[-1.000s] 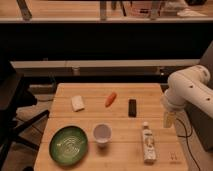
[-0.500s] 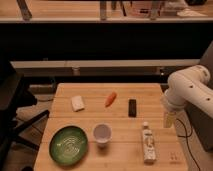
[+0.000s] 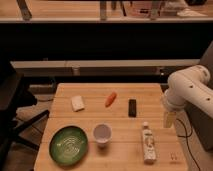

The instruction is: Push the ceramic bowl across the table

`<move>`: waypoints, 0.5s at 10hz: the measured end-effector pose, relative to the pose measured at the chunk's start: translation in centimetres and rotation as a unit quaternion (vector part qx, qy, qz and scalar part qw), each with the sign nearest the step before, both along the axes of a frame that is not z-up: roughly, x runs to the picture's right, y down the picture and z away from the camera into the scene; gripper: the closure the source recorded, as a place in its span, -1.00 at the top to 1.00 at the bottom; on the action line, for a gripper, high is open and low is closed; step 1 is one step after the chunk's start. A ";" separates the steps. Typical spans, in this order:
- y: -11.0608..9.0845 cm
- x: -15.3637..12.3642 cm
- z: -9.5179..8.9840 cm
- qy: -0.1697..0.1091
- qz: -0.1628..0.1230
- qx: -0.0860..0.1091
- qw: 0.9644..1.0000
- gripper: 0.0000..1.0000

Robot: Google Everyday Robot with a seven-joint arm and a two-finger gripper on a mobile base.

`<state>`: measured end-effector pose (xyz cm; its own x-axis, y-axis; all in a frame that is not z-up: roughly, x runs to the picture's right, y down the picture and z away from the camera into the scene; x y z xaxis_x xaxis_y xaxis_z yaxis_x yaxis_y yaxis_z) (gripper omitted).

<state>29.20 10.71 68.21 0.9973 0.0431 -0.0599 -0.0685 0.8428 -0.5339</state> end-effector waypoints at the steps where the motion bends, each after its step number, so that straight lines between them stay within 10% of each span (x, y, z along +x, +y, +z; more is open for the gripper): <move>1: 0.0 0.0 0.0 0.000 0.000 0.000 1.000 0.60; 5: -0.1 0.0 -0.1 0.001 0.000 0.001 1.000 0.60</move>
